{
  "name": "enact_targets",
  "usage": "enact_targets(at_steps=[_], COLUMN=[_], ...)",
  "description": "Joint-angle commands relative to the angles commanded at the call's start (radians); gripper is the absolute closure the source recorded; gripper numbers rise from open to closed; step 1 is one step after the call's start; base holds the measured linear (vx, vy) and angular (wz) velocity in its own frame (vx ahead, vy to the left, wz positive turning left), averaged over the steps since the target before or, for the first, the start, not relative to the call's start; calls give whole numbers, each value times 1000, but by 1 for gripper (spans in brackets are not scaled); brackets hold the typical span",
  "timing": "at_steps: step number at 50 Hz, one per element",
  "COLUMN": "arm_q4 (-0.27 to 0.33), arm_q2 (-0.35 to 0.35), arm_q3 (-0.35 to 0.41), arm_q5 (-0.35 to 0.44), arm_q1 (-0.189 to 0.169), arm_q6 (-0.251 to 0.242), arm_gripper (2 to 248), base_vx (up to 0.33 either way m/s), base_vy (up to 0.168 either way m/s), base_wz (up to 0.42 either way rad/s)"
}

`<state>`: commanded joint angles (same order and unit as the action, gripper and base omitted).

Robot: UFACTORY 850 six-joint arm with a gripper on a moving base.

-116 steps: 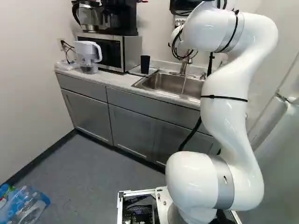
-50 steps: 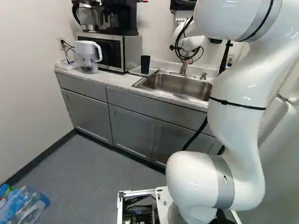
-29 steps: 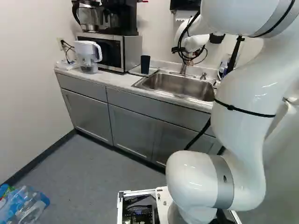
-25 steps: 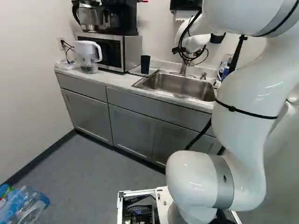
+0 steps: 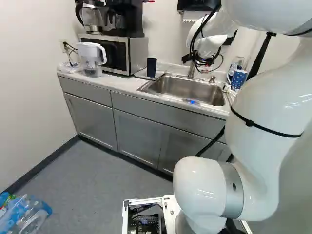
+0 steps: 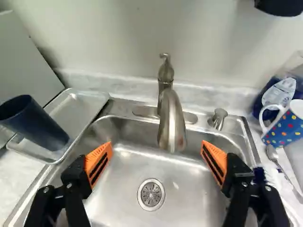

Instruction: Rinse the cup and place it in the tray

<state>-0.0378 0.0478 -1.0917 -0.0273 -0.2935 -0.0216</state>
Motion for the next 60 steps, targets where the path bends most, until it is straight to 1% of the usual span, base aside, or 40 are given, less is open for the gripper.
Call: enact_targets(at_steps=[17, 39, 60], arm_q4=[0, 0, 0], arm_q2=[-73, -80, -80], arm_q3=[74, 81, 81], arm_q5=[-161, -389, -390], arm_q1=[-14, -16, -16], arm_q6=[0, 0, 0], arm_gripper=[3, 3, 3], base_vx=[0, 0, 0], base_vy=[0, 0, 0], base_wz=[0, 0, 0])
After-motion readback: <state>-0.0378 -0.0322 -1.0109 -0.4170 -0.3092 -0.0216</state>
